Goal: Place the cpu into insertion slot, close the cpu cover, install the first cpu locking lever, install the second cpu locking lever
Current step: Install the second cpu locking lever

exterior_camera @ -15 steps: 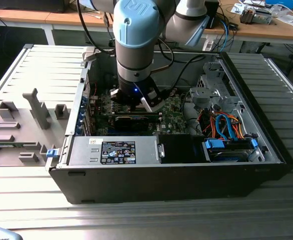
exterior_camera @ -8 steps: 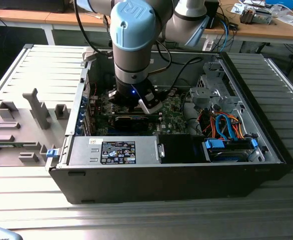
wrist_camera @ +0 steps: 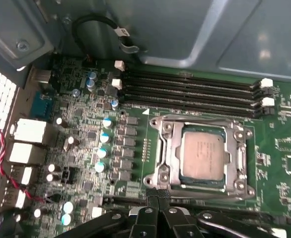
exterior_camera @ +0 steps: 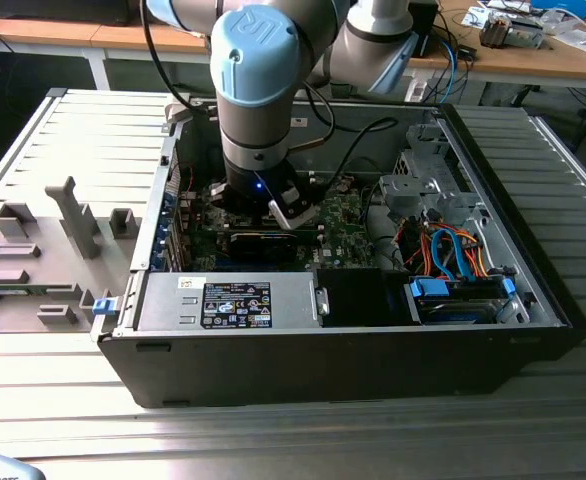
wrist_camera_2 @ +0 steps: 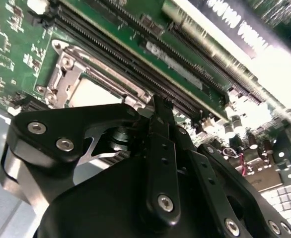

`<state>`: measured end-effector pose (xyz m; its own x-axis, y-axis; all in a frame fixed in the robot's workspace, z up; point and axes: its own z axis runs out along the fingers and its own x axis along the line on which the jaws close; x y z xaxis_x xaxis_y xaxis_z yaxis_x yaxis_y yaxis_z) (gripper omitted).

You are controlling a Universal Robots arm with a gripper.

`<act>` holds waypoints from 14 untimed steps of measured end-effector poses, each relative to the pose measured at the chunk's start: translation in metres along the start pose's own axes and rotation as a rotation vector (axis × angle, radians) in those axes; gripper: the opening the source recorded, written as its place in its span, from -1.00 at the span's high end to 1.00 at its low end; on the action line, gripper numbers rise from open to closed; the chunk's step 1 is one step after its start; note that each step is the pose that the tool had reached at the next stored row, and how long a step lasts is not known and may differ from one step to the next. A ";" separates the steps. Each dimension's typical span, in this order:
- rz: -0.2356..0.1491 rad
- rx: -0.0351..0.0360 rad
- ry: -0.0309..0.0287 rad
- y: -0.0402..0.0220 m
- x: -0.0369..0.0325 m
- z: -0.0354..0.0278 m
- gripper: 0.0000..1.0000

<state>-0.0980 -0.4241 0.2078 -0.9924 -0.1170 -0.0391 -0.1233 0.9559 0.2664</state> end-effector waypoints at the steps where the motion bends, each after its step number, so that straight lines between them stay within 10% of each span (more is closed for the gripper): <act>1: 0.000 0.0000 0.0000 0.0013 0.0008 0.0008 0.79; 14: -0.008 -0.0001 0.0020 0.0056 0.0077 0.0129 0.79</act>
<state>-0.1062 -0.4162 0.1966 -0.9914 -0.1248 -0.0393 -0.1308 0.9550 0.2662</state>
